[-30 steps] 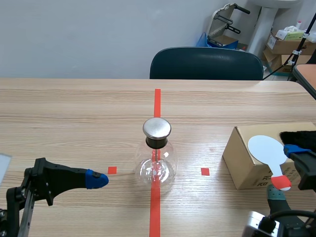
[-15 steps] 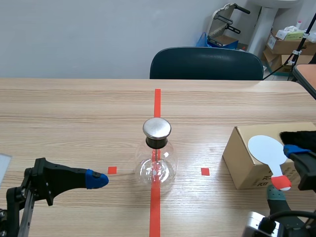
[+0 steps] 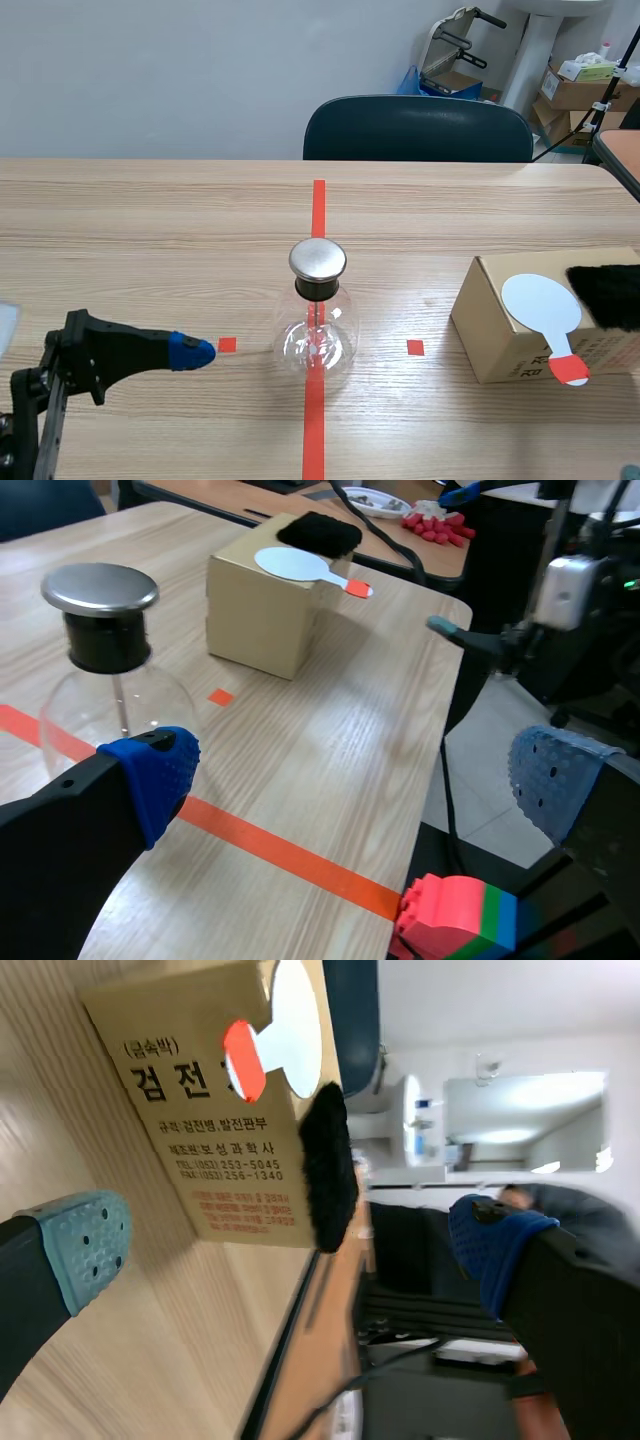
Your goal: Do the electroscope experiment
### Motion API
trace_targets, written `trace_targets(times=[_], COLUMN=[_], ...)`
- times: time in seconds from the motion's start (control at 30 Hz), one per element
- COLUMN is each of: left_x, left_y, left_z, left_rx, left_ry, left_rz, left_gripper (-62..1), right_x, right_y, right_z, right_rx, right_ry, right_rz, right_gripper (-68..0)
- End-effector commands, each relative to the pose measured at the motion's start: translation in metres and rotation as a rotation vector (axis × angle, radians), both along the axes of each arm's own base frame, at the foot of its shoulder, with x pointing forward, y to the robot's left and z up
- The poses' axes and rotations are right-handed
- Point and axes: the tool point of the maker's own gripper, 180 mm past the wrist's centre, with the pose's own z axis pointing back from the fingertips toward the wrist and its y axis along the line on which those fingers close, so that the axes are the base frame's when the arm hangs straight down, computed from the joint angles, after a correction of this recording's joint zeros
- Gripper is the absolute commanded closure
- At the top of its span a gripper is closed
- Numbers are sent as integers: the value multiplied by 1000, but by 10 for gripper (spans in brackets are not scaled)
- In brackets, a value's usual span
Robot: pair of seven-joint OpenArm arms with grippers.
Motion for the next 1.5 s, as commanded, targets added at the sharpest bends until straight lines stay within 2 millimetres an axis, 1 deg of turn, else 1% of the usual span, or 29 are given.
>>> trace_targets(times=[0.0, 0.1, 0.17, 0.33, 0.47, 0.57, 0.63, 0.7, 0.83, 0.9, 0.97, 1.1, 1.3, 1.37, 1.47], left_x=[6, 18, 28, 55, 71, 77, 81, 85, 90, 91, 94, 101, 106, 107, 109], left_y=[-2, 4, 9, 26, 43, 55, 63, 69, 78, 79, 82, 89, 101, 105, 108], left_z=[11, 17, 22, 31, 38, 42, 41, 36, 27, 26, 29, 41, 45, 47, 54], left_rx=[-39, -53, -62, -56, -65, -62, -46, -4, 94, 152, 202, 264, 320, 356, 369], left_ry=[-15, -26, -37, -115, -161, -185, -186, -173, -140, -147, -164, -198, -155, -166, -200], left_rz=[16, 61, 92, 235, 351, 413, 452, 488, 537, 550, 583, 658, 745, 768, 798], left_gripper=[-623, -623, -623, -623, -623, -623, -623, -623, -623, -623, -623, -623, -623, -623, -623], right_x=[15, 33, 46, 74, 85, 92, 98, 106, 119, 123, 125, 122, 114, 107, 103], right_y=[1, 0, 3, 25, 49, 64, 71, 76, 89, 97, 106, 127, 146, 154, 160], right_z=[19, 38, 51, 88, 115, 127, 132, 135, 132, 129, 128, 119, 103, 101, 100], right_rx=[58, 236, 348, 617, 804, 897, 938, 963, 966, 966, 969, 963, 948, 945, 947], right_ry=[-41, -31, -10, 62, 122, 181, 225, 248, 292, 314, 333, 404, 488, 519, 534], right_rz=[9, -14, -7, 66, 167, 224, 246, 252, 254, 256, 270, 299, 307, 342, 365], right_gripper=[-679, -679, -679, -679, -679, -679, -679, -679, -679, -679, -679, -679, -679, -679, -679])
